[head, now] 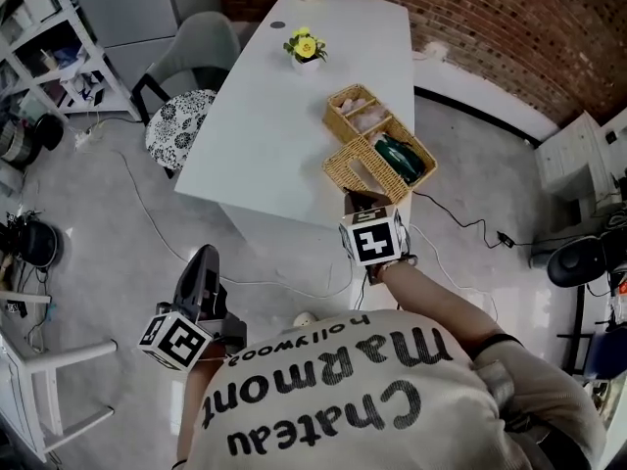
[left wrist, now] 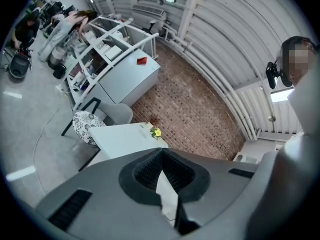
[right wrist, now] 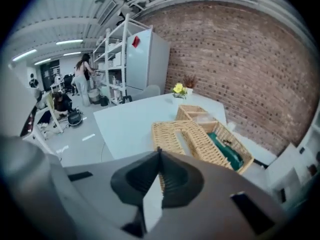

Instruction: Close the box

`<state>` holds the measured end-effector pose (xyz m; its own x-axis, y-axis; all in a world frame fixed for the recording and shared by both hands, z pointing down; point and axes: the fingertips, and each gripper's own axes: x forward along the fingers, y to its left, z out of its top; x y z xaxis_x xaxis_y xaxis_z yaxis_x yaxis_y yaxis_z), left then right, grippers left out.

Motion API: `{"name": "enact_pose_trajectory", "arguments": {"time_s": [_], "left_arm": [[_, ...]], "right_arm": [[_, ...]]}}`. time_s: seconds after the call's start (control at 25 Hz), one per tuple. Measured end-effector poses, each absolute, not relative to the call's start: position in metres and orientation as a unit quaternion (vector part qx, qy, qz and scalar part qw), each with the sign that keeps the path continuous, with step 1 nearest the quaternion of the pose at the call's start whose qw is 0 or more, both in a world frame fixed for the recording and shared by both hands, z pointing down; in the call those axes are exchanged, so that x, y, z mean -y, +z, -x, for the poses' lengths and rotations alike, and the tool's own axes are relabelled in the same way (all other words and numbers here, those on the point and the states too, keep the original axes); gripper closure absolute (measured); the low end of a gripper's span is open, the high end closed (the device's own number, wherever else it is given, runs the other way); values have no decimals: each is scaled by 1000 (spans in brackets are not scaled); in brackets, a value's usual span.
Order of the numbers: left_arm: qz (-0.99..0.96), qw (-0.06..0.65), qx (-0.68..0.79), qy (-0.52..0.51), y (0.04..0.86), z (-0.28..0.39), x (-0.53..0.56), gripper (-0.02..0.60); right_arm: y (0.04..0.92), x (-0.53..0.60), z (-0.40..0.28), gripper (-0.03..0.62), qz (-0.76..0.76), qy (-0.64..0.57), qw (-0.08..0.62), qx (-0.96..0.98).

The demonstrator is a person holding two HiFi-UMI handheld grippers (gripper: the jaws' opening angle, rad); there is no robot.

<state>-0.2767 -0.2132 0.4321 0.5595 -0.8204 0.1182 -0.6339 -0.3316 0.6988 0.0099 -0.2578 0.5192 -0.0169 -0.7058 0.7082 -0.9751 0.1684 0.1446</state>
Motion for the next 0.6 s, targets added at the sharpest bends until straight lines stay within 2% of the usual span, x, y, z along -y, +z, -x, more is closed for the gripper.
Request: {"name": "enact_pose_trajectory", "arguments": {"time_s": [0.24,0.6], "left_arm": [[-813,366,431,-136,429,268,216,580],[-804,356,450,-154,425,277,219,580]], "right_arm": [[472,258,-16,580,-595,133,379,696],[430,267,-48,580,-614,133,356,692]]}}
